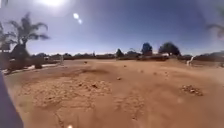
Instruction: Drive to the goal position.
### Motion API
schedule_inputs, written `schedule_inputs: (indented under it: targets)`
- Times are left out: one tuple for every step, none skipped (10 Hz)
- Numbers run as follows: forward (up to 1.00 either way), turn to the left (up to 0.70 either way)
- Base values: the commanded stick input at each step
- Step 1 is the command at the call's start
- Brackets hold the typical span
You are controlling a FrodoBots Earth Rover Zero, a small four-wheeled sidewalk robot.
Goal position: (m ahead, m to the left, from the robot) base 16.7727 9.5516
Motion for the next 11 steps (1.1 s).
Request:
schedule_inputs:
  targets:
    - [0.7,0.0]
    - [0.7,0.0]
    - [0.7,0.0]
    - [0.7,0.0]
    - [0.7,0.0]
    - [0.7,0.0]
    - [0.7,0.0]
    - [0.7,0.0]
    - [0.7,0.0]
    - [0.7,0.0]
    - [0.7,0.0]
